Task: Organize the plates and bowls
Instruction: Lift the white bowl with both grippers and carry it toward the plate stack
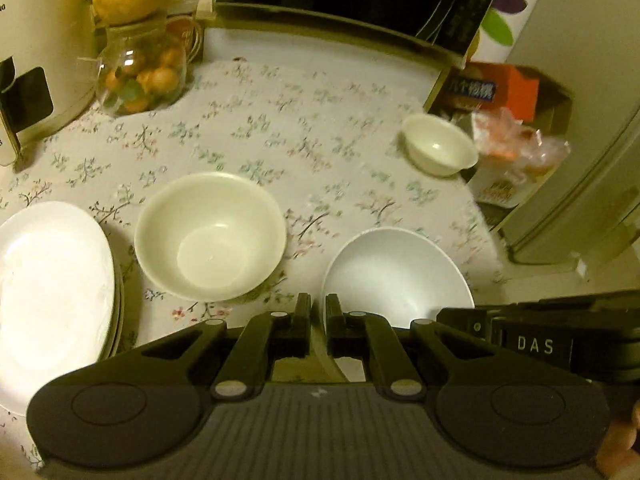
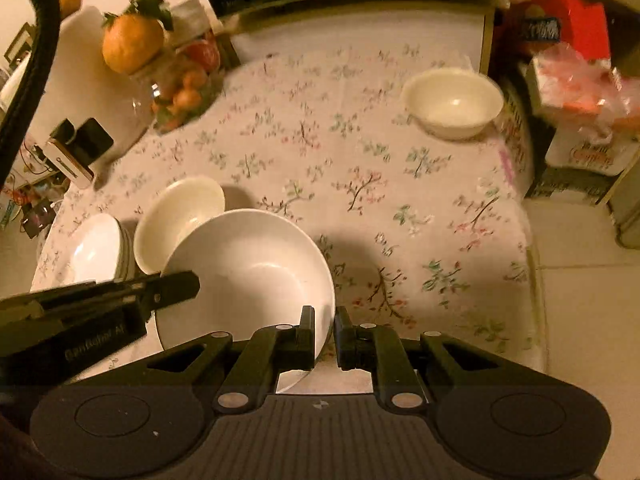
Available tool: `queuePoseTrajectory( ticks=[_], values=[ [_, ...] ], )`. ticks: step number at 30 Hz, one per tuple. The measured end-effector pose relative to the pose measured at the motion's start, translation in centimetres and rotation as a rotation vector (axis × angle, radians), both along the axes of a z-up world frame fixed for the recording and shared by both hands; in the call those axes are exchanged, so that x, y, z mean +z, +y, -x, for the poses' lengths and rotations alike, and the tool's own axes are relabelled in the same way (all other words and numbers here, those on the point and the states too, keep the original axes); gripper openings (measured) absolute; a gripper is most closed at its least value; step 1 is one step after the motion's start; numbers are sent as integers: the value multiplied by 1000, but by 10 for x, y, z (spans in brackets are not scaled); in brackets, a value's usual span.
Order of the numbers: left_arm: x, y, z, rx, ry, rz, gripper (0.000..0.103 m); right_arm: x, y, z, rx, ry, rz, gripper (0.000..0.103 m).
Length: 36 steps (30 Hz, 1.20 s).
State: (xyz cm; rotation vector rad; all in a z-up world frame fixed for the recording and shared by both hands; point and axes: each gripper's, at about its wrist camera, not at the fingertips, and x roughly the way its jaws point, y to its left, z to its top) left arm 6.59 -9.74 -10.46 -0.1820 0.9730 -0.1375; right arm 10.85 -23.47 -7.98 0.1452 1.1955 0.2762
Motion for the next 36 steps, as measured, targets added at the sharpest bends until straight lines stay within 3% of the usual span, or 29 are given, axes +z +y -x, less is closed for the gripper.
queuePoseTrajectory(
  ticks=[18,24,36],
  values=[
    [-24,0,-2,-27,34,-45,8,-20,12,-9,18,50,42,12],
    [-20,-1,0,-33,22,-58,21,-17,10,-9,5,34,46,18],
    [-6,6,7,-36,-12,-77,26,-7,5,-10,-20,-10,53,28]
  ],
)
